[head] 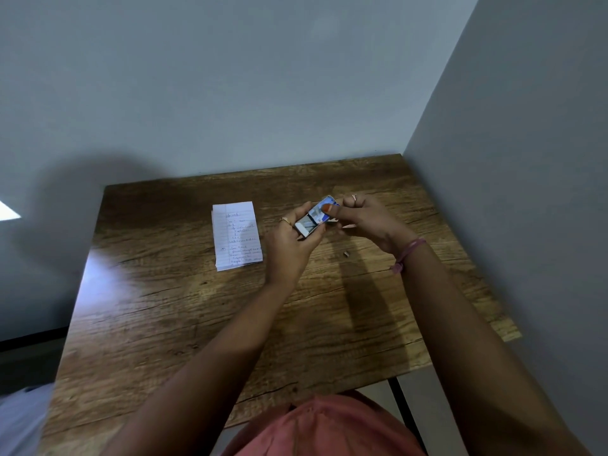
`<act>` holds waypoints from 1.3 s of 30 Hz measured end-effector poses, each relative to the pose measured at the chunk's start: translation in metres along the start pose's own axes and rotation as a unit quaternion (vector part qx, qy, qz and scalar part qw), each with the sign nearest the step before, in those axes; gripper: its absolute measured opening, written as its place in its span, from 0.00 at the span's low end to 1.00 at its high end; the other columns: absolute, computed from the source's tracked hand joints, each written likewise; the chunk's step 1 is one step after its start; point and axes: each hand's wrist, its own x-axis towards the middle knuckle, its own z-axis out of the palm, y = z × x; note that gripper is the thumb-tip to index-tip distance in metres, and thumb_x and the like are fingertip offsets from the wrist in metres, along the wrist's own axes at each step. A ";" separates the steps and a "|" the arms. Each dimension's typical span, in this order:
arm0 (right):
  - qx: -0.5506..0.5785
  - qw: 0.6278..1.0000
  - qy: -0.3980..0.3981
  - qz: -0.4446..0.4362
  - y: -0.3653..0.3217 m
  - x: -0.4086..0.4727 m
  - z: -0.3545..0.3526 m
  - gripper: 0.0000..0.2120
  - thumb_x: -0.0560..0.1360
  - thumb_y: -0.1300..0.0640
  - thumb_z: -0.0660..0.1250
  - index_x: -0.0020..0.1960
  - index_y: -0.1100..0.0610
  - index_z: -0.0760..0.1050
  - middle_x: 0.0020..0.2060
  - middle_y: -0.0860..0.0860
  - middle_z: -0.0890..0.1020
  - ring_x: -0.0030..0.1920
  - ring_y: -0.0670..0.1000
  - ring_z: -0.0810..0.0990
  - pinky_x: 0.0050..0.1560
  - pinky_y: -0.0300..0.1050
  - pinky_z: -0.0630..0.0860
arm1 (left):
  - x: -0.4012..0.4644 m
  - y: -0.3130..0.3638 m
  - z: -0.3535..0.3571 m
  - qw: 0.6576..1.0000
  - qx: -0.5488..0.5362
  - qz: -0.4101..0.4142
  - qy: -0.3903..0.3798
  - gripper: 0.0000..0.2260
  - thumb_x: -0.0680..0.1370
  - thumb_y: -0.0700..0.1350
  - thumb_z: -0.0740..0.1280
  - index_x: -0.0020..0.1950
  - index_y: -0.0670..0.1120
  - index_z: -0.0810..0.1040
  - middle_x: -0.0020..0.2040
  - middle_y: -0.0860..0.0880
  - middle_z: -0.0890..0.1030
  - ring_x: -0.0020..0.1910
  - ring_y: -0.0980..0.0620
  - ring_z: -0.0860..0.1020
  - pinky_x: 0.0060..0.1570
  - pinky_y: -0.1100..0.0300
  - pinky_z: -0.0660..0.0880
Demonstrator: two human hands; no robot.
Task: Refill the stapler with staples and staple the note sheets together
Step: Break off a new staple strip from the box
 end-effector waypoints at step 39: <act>-0.259 0.934 0.044 -0.242 0.026 0.002 0.014 0.04 0.71 0.61 0.73 0.38 0.54 0.80 0.37 0.48 0.76 0.38 0.44 0.76 0.41 0.34 0.72 | -0.001 -0.023 -0.007 0.989 0.115 0.031 -0.092 0.18 0.71 0.41 0.74 0.60 0.47 0.79 0.43 0.49 0.85 0.40 0.59 0.82 0.40 0.68 0.76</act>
